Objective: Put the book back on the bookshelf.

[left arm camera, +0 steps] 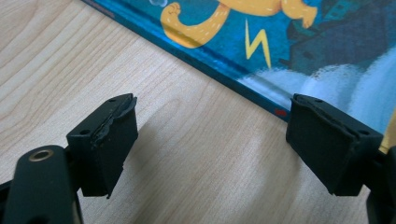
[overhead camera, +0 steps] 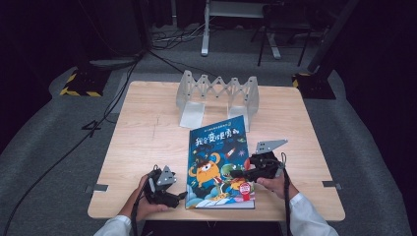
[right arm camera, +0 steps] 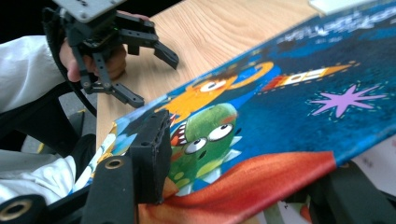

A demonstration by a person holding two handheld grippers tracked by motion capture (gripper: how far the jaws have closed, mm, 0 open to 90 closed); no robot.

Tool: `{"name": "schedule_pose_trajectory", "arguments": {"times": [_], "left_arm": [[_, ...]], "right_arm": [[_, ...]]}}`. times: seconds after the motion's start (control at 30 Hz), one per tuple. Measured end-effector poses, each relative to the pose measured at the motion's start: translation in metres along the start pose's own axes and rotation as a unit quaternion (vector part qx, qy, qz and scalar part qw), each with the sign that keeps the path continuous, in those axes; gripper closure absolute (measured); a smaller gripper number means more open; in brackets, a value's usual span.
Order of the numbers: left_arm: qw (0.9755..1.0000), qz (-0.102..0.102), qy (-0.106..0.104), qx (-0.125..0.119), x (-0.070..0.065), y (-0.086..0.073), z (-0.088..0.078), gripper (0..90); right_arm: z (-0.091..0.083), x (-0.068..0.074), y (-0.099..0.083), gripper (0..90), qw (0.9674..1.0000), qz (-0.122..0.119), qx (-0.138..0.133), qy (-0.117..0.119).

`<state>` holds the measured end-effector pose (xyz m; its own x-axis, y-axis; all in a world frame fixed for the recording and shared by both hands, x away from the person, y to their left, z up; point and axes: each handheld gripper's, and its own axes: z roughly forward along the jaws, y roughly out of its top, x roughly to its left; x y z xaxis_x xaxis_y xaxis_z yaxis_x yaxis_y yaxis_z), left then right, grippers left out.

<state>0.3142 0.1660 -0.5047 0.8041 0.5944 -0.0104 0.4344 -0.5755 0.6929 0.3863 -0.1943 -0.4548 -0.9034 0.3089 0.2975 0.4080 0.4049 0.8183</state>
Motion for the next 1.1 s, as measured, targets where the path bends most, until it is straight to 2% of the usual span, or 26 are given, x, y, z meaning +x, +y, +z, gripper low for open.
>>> {"name": "schedule_pose_trajectory", "arguments": {"times": [0.17,0.23,0.27,0.5,0.6,0.67,0.73,0.83,0.93,1.03,1.1], "left_arm": [[1.0,0.0,0.0,0.0,0.0,0.0,0.0,17.0],[1.0,0.0,-0.002,0.001,0.0,0.0,0.0,16.3],[1.0,-0.002,-0.004,0.002,0.0,0.0,0.0,16.3],[0.9997,-0.005,-0.004,0.022,0.001,0.01,0.005,13.9],[0.9997,-0.009,-0.014,0.02,0.001,0.015,0.008,16.1],[0.9997,-0.013,-0.017,0.013,0.003,0.022,0.01,18.3],[0.9991,-0.02,-0.037,-0.003,0.003,0.026,0.009,18.3],[0.9986,-0.017,-0.049,-0.014,0.002,0.031,0.009,18.2],[0.9979,-0.008,-0.062,-0.021,-0.003,0.041,0.014,17.4],[0.9974,-0.01,-0.064,-0.031,-0.004,0.046,0.018,17.4],[0.9963,-0.014,-0.077,-0.035,-0.003,0.048,0.022,17.2]], "right_arm": [[-0.006,0.01,-0.002,46.2,0.9994,-0.03,-0.01,-0.013],[-0.01,0.018,-0.003,46.3,0.9979,-0.054,-0.021,-0.029],[-0.01,0.018,-0.003,46.3,0.9979,-0.054,-0.021,-0.029],[-0.022,0.032,-0.006,46.6,0.9911,-0.109,-0.046,-0.062],[-0.026,0.036,-0.007,46.7,0.9876,-0.126,-0.054,-0.076],[-0.029,0.037,-0.007,46.7,0.9856,-0.134,-0.057,-0.086],[-0.032,0.038,-0.007,46.7,0.9838,-0.139,-0.06,-0.096],[-0.033,0.037,-0.008,46.7,0.9828,-0.139,-0.063,-0.104],[-0.033,0.037,-0.009,46.7,0.9823,-0.142,-0.065,-0.104],[-0.034,0.039,-0.009,46.7,0.9808,-0.149,-0.067,-0.106],[-0.034,0.041,-0.009,46.7,0.9796,-0.156,-0.068,-0.108]]}}
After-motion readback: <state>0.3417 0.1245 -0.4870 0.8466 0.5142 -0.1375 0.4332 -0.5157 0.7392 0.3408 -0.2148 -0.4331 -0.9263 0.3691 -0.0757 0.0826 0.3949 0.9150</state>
